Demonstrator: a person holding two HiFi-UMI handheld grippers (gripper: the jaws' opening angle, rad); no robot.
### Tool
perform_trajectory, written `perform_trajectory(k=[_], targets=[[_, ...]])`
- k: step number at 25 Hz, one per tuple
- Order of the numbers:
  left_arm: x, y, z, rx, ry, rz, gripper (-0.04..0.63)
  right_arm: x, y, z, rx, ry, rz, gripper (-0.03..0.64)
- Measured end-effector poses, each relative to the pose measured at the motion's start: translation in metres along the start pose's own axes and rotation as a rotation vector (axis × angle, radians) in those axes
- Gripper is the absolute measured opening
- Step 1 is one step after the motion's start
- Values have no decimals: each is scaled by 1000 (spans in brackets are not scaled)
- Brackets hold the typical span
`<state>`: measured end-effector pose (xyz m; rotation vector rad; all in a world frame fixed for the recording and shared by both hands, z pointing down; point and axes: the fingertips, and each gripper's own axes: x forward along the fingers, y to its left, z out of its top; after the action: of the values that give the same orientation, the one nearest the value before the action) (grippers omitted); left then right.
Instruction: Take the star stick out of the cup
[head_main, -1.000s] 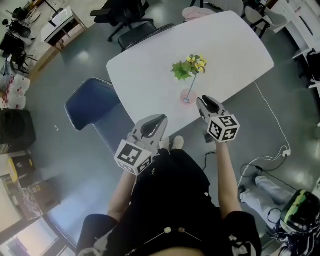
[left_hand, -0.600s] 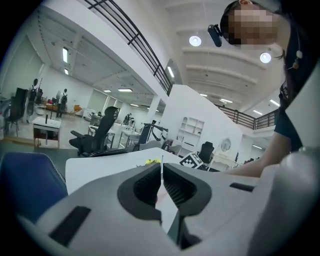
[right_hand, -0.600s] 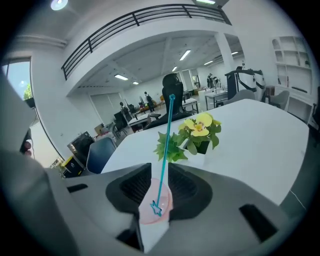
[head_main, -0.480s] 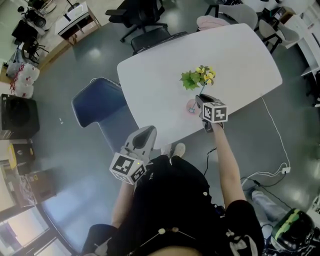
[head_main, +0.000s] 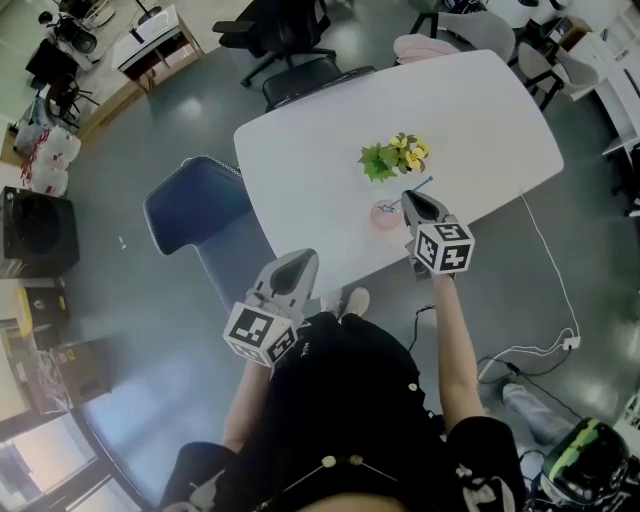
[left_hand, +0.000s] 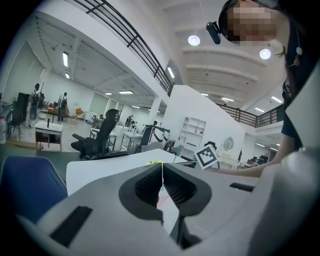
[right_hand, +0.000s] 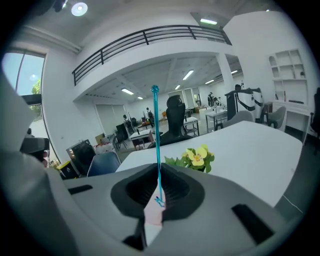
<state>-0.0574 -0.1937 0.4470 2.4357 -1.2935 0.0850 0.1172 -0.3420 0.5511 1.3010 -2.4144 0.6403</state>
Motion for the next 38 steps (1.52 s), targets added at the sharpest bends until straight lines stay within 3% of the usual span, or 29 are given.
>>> perform_trajectory(k=[11,15,25,38], targets=[[25,-27,30,25,-83,-93,3,-138,72,63,-44,-354,-16,21],[26,-35,39,37,-102,-113,3,-172,96,75,-67,-437,-5,21],[24,-41,47,34,-111,-156,2,-199,109,78,-44,-454,-12,20],[26,-48,55,38,-131,-175,2,-209,110,91,-92,-452,-25,18]])
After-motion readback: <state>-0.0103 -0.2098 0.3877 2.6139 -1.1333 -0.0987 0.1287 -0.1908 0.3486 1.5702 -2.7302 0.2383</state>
